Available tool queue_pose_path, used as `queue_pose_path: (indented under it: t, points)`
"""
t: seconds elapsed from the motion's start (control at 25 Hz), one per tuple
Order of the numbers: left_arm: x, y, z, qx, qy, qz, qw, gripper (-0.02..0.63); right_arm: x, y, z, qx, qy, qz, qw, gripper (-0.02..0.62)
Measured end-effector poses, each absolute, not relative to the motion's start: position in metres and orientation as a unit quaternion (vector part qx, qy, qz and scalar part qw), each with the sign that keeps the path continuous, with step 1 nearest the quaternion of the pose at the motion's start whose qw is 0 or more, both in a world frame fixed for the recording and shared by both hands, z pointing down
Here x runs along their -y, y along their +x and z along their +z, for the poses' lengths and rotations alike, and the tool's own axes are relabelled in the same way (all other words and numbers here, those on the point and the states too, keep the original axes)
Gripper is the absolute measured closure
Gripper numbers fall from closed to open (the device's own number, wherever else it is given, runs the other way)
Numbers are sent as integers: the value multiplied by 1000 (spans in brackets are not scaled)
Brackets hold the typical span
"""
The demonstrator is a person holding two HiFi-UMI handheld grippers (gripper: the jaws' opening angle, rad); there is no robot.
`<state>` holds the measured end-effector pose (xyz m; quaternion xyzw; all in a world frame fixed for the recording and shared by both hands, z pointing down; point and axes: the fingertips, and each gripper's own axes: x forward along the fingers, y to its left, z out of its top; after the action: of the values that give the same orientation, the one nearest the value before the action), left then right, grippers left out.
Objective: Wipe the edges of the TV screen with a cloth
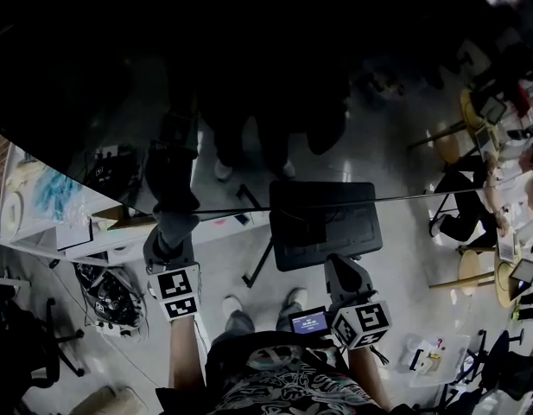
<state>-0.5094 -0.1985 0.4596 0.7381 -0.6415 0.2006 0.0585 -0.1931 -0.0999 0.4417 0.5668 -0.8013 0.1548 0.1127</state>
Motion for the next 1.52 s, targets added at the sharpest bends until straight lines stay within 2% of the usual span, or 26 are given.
queue_pose_path:
  t: [0.64, 1.52]
  points:
    - [200, -481, 461, 597, 774, 199, 74, 440, 92, -193, 444, 793, 578, 164, 102, 560]
    - [200, -461, 458, 518, 829, 146, 153, 443, 80, -224, 457, 765, 613, 188, 69, 560]
